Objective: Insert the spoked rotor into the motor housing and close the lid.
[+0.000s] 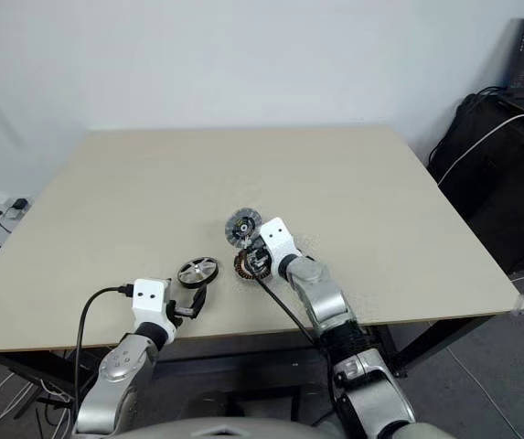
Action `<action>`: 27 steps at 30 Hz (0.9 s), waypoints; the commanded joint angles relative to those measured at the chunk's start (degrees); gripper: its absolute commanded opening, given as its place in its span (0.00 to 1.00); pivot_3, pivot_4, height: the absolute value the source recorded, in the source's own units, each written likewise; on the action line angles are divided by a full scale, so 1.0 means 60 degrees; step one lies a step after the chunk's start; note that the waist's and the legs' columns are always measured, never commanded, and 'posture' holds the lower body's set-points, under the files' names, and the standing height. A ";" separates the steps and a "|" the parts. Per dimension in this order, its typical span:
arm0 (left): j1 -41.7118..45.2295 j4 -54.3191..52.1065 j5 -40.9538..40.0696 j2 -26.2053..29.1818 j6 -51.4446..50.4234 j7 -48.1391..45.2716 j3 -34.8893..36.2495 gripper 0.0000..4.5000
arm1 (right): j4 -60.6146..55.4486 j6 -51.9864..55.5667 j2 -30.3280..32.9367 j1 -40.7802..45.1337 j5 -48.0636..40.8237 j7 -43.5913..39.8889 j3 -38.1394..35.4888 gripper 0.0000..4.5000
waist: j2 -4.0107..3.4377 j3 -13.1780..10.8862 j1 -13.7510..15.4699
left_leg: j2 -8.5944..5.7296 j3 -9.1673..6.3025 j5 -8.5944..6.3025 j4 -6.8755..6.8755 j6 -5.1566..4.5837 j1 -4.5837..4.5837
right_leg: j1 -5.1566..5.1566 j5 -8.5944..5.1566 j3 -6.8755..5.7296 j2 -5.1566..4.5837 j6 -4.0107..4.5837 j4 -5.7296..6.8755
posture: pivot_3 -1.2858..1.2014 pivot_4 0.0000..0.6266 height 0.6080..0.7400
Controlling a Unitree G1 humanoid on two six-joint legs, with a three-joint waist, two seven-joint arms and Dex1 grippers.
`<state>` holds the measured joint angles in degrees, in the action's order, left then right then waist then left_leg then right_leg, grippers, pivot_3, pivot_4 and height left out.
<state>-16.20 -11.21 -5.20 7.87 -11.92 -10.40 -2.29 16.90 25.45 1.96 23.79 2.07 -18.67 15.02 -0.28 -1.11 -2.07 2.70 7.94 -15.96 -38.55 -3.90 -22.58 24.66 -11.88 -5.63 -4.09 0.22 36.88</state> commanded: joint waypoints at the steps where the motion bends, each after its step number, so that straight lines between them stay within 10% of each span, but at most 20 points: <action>1: 0.0098 -0.0300 -0.0005 -0.0069 0.0204 0.0014 0.0007 1.00 | 0.0155 -0.0169 -0.0069 0.0431 0.0341 0.0217 0.0154 0.07 | 0.0001 0.0000 0.0001 | 0.0000 0.0000 0.0000 0.0000 0.0000 0.0000 | 0.0000 0.0000 -0.0001 0.0000 0.0000 0.0000 | 0.52 0.00 1.00; 27: -0.0054 -0.0328 0.0027 -0.0194 0.0229 0.0113 0.0041 1.00 | 0.1125 0.0488 0.0212 0.1168 0.1018 -0.0778 0.0838 0.00 | -0.0001 0.0000 -0.0008 | 0.0000 0.0007 0.0002 0.0000 0.0002 -0.0005 | -0.0003 0.0000 -0.0006 0.0000 0.0000 0.0003 | 0.52 0.00 1.00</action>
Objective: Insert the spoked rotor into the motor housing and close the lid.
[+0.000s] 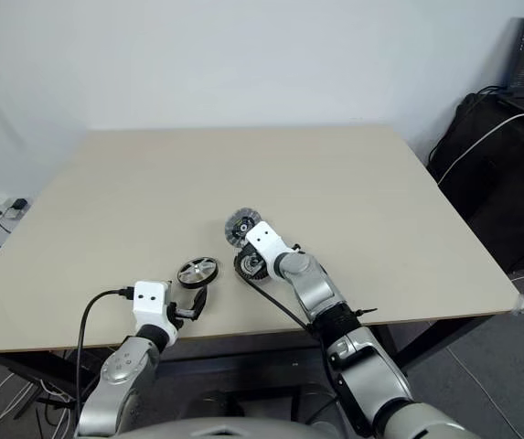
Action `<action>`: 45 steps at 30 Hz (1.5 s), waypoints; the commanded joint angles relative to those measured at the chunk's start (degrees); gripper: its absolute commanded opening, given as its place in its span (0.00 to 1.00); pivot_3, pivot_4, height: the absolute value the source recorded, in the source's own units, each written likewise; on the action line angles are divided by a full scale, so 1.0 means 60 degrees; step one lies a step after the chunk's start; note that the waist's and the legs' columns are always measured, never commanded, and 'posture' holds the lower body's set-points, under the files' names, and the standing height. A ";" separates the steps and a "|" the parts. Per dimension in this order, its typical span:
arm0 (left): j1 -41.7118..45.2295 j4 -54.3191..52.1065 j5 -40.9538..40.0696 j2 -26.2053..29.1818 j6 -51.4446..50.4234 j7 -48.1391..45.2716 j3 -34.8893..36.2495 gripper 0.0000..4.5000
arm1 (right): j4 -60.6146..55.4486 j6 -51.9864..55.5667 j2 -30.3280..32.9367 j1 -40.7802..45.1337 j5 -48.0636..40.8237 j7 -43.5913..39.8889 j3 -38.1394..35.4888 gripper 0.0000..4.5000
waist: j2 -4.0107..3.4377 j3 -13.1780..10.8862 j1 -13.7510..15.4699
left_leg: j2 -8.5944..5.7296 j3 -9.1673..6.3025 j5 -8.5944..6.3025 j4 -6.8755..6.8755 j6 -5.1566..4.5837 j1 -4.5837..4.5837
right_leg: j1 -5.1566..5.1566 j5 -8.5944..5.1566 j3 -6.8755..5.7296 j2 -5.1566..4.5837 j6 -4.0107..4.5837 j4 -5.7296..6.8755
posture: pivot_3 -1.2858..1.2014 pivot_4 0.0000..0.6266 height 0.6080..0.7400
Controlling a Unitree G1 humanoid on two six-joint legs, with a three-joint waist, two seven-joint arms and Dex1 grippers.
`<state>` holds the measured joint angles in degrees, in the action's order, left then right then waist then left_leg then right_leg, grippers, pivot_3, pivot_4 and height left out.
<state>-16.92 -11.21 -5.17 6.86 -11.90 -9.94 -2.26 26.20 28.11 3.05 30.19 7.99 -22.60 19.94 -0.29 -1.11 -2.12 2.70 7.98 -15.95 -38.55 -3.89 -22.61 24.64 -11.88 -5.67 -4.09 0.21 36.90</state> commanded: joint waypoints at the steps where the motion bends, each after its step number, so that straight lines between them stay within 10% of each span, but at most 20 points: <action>1: 0.0065 -0.0321 0.0021 -0.0024 0.0223 0.0032 0.0033 1.00 | -0.0455 0.0063 0.0040 0.0084 0.0028 -0.0153 0.0022 0.00 | 0.0000 0.0000 0.0000 | 0.0000 0.0000 0.0000 0.0000 0.0000 0.0000 | 0.0000 0.0000 0.0000 0.0000 0.0000 0.0000 | 0.52 0.00 1.00; 45: 0.0102 -0.0284 -0.0005 0.0008 0.0173 -0.0047 0.0012 1.00 | -0.0904 0.0085 0.0404 -0.0286 -0.0263 -0.0727 -0.0112 0.00 | -0.0002 -0.0003 0.0005 | 0.0001 -0.0009 -0.0002 0.0001 -0.0001 0.0001 | 0.0016 -0.0001 0.0001 -0.0004 0.0001 -0.0006 | 0.52 0.00 1.00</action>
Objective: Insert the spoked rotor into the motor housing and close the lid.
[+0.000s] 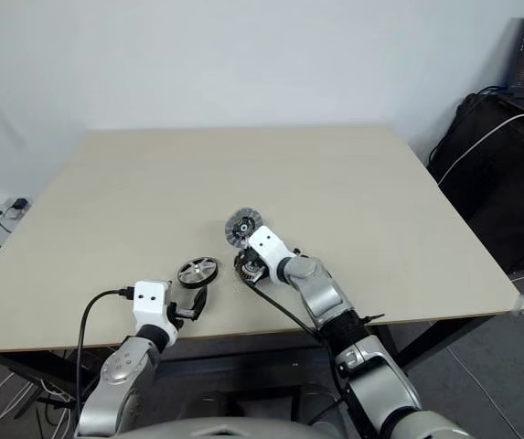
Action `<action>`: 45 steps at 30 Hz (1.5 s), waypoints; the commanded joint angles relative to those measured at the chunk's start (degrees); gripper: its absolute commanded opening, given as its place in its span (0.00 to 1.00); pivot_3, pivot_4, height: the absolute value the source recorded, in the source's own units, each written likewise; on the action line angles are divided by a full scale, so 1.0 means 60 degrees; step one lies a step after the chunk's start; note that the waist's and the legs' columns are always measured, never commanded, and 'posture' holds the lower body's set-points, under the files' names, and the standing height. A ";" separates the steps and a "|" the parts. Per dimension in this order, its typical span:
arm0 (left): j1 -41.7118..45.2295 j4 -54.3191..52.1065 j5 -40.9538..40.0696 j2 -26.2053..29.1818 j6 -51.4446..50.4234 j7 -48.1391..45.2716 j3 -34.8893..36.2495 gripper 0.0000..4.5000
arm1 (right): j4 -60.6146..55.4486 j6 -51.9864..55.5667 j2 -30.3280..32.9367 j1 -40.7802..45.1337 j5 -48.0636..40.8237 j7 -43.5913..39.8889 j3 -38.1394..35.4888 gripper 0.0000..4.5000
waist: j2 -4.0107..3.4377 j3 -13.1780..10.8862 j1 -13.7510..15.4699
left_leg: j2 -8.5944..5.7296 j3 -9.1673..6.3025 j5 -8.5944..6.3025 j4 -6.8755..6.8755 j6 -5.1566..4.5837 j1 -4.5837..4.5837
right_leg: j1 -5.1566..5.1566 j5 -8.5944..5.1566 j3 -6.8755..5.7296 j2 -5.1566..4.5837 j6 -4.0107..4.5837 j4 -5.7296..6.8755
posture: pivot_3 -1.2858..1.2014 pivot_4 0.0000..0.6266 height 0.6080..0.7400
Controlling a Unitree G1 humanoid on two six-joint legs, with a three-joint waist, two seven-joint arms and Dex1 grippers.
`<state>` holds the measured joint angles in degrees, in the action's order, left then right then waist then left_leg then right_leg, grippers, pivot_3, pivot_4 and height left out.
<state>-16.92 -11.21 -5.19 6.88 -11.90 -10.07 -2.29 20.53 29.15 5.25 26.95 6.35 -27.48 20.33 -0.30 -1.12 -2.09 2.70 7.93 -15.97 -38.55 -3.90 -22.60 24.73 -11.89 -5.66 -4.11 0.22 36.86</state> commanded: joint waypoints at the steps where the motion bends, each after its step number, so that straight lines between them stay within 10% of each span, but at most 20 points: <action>1: 0.0104 -0.0285 0.0001 0.0008 0.0171 -0.0026 0.0019 1.00 | 0.0067 -0.0093 0.0056 0.0257 0.0022 0.0109 -0.0190 0.00 | 0.0000 0.0000 0.0000 | 0.0000 0.0000 0.0000 0.0000 0.0000 0.0000 | 0.0000 0.0000 0.0000 0.0000 0.0000 0.0000 | 0.52 0.00 1.00; 45: 0.0093 -0.0211 -0.0547 -0.0343 0.0141 0.0020 0.0322 1.00 | -0.1587 -0.0603 -0.0158 -0.0372 -0.0994 0.0035 -0.0917 0.00 | 0.0000 -0.0028 0.0009 | -0.0001 -0.0013 -0.0002 0.0001 -0.0003 -0.0003 | 0.0001 -0.0001 -0.0004 -0.0006 0.0001 -0.0007 | 0.52 0.00 1.00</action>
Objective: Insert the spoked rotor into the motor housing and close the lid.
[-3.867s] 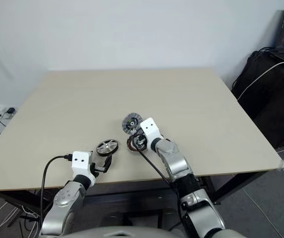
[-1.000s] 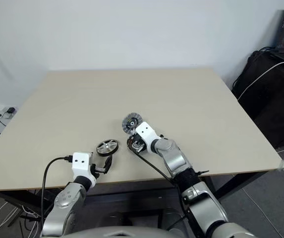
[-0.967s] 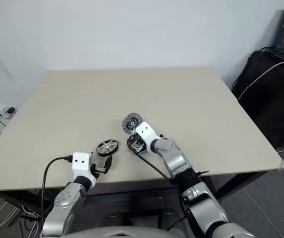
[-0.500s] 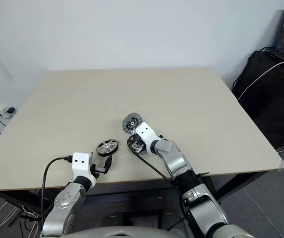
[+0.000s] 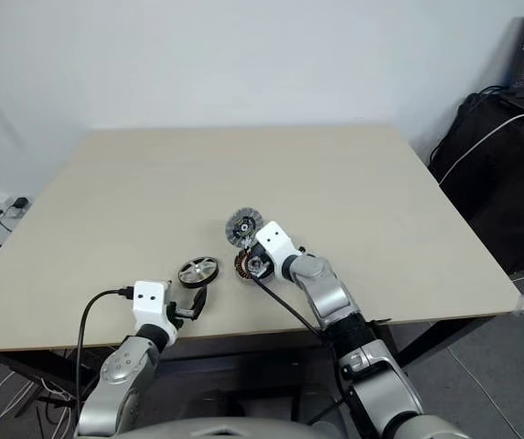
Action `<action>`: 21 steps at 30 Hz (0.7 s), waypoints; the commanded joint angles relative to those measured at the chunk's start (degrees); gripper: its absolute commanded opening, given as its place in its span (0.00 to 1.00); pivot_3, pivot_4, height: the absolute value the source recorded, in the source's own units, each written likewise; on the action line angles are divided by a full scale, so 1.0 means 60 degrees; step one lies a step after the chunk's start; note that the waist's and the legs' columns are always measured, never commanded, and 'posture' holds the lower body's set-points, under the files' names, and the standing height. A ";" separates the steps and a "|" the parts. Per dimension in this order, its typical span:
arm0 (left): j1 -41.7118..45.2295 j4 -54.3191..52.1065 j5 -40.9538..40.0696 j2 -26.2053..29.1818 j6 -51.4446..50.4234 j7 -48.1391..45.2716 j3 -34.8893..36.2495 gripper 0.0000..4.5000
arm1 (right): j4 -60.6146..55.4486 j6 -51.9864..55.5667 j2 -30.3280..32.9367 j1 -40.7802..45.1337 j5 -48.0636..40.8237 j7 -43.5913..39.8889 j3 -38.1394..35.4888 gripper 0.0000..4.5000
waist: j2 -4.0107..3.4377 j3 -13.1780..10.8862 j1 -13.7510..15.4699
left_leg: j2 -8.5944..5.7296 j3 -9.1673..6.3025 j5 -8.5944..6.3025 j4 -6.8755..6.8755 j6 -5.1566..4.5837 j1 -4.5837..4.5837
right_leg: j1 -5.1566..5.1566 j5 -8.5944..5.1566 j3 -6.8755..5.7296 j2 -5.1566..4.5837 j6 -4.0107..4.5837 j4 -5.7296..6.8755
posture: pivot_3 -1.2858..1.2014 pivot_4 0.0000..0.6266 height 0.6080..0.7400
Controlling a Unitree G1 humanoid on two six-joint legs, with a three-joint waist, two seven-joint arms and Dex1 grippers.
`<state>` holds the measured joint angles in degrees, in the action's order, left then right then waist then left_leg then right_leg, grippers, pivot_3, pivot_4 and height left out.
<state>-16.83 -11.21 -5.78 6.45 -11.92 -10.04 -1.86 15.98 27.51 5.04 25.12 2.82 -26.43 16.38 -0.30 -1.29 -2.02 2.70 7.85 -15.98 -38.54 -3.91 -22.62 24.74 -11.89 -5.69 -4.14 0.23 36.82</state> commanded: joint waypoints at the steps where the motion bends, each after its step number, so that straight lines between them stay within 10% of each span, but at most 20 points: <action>1: 0.0074 -0.0241 -0.0712 -0.0442 0.0121 0.0024 0.0388 1.00 | -0.1022 -0.0342 -0.0126 -0.0141 -0.0496 -0.0205 -0.0284 0.00 | 0.0001 -0.0001 -0.0001 | 0.0000 0.0000 0.0000 0.0000 0.0000 0.0000 | 0.0000 0.0000 0.0000 0.0000 0.0000 0.0000 | 0.52 0.00 1.00; 21: 0.2915 0.1090 -0.3542 -0.1794 -0.2564 0.2022 0.2790 1.00 | -0.3842 0.0701 0.0732 -0.1591 -0.1187 -0.0007 -0.0757 0.00 | 0.0090 -0.0058 0.0101 | -0.0008 -0.0014 0.0001 -0.0014 -0.0010 -0.0031 | -0.0029 0.0005 -0.0018 0.0036 -0.0011 -0.0005 | 0.52 0.00 1.00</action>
<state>-1.21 -4.62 -25.78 -4.01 -25.01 0.29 14.19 -3.96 31.57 9.14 15.22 -3.61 -27.13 13.04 0.24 -1.64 -1.41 2.65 7.76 -15.97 -38.63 -3.97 -22.81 24.56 -11.87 -5.79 -3.79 0.16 36.79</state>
